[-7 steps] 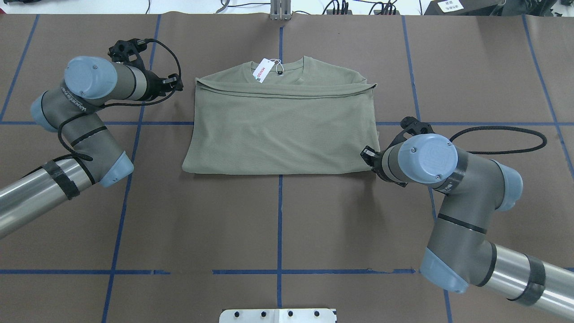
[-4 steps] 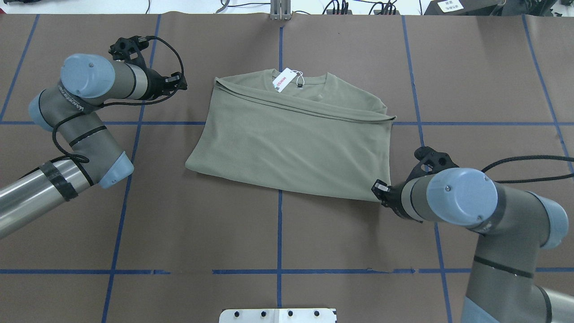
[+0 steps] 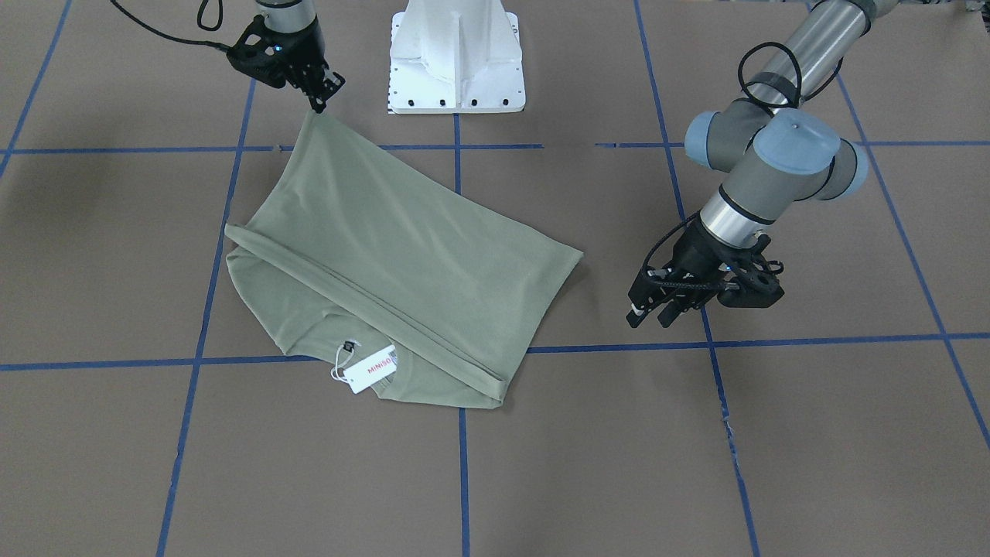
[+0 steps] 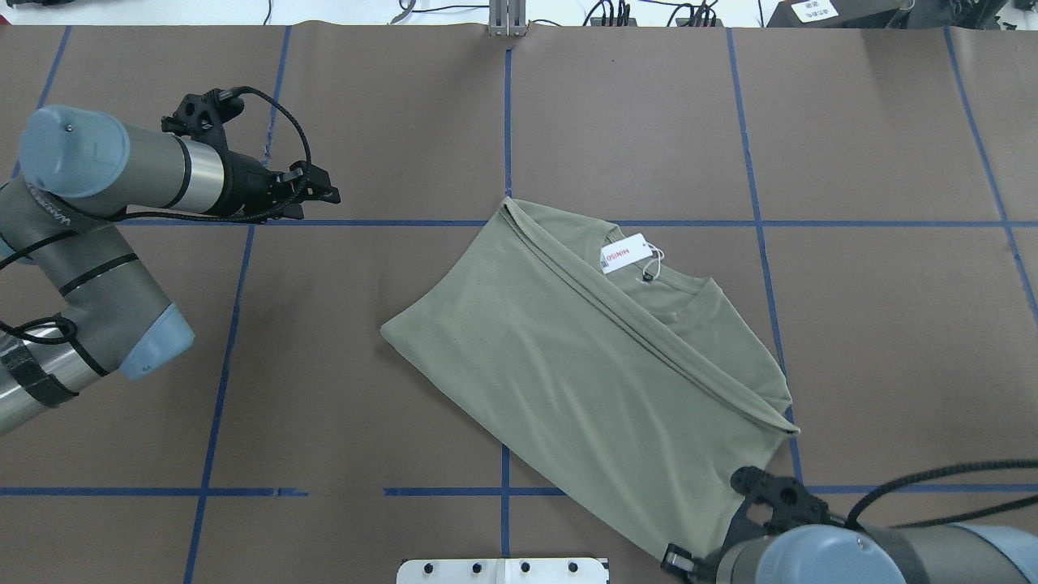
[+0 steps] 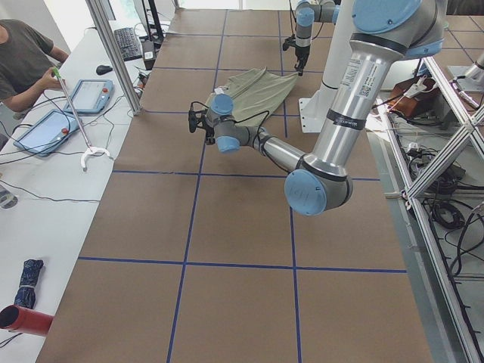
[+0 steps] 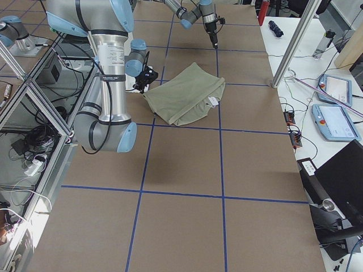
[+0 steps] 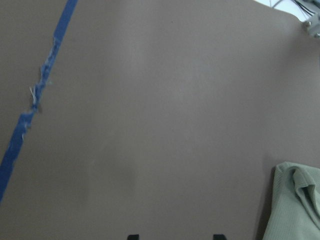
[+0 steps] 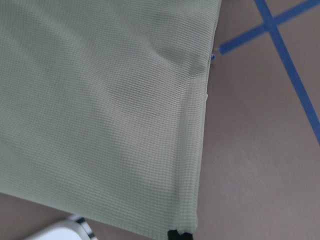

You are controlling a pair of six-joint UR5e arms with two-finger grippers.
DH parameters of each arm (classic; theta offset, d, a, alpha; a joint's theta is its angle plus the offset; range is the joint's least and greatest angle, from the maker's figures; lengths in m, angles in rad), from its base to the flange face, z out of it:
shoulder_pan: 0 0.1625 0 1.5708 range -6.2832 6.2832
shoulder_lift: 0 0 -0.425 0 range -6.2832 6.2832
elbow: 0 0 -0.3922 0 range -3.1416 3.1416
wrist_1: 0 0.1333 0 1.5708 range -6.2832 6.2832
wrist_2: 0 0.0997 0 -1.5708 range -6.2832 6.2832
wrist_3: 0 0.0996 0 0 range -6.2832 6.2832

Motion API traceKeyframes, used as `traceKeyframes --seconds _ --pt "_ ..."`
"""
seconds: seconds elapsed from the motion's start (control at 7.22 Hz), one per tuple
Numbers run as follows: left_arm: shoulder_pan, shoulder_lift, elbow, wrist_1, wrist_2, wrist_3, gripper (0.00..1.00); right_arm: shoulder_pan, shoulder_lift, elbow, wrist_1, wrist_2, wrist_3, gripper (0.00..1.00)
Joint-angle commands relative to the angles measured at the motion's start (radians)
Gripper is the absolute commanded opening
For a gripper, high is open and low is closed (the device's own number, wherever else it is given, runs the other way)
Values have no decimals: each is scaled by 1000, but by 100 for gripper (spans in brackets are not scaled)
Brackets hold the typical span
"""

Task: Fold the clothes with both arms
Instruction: 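Drag the grasped shirt edge toward the robot, rotating the shirt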

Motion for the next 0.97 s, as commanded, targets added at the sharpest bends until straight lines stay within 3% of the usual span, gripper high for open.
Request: traceKeyframes --seconds 0.0,0.28,0.55,0.83 --pt "65 3 -77 5 -5 -176 73 -75 -8 22 -9 -6 22 100" --pt "163 0 -94 66 7 -348 75 87 0 33 -8 2 16 100" --pt "295 6 -96 152 140 -378 75 327 85 -42 -3 8 -92 100" --pt "313 -16 -102 221 144 -394 75 472 93 -85 2 89 -222 100"
